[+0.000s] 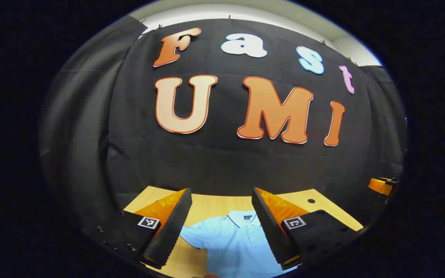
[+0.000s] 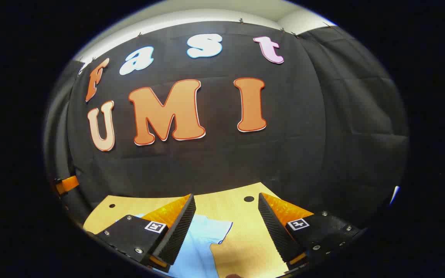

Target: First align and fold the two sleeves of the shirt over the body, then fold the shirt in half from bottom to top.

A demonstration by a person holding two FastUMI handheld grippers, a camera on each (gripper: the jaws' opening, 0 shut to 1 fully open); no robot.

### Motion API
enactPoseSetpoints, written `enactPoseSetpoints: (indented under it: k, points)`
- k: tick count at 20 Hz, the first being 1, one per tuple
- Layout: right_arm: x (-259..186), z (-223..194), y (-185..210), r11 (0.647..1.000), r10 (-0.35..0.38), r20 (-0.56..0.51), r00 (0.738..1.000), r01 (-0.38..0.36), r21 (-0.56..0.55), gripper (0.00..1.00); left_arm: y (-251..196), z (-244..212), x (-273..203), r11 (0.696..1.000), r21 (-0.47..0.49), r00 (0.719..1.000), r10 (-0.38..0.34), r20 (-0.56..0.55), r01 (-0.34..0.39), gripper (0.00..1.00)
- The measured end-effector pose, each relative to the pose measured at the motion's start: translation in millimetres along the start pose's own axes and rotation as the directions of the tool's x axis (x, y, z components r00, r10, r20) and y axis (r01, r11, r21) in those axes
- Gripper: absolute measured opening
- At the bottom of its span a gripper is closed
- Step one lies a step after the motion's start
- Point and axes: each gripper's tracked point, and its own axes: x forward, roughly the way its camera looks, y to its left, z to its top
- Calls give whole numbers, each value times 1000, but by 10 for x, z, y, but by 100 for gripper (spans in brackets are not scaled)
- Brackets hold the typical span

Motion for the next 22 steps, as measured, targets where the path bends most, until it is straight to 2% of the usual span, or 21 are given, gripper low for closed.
enactPoseSetpoints:
  k: [6,9,13,17,19,22]
  points:
    - [134,-48,402,999,27,-48,998,-28,-18,98,514,65,214,997,24,997,71,10,-72,100]
    - [372,-189,443,998,65,-118,991,-66,-5,99,550,94,215,993,15,993,118,19,-118,100]
    - [669,-249,403,994,104,-152,983,-99,38,98,567,140,182,984,22,984,178,31,-179,100]
    - [856,-357,296,995,103,-189,976,-103,9,98,548,91,210,975,18,975,221,30,-222,100]
    - [865,-359,302,994,105,-194,975,-105,8,98,514,81,271,975,32,976,217,28,-218,100]
    - [943,-347,205,997,68,-207,976,-72,-12,98,485,107,494,978,62,979,200,29,-201,100]
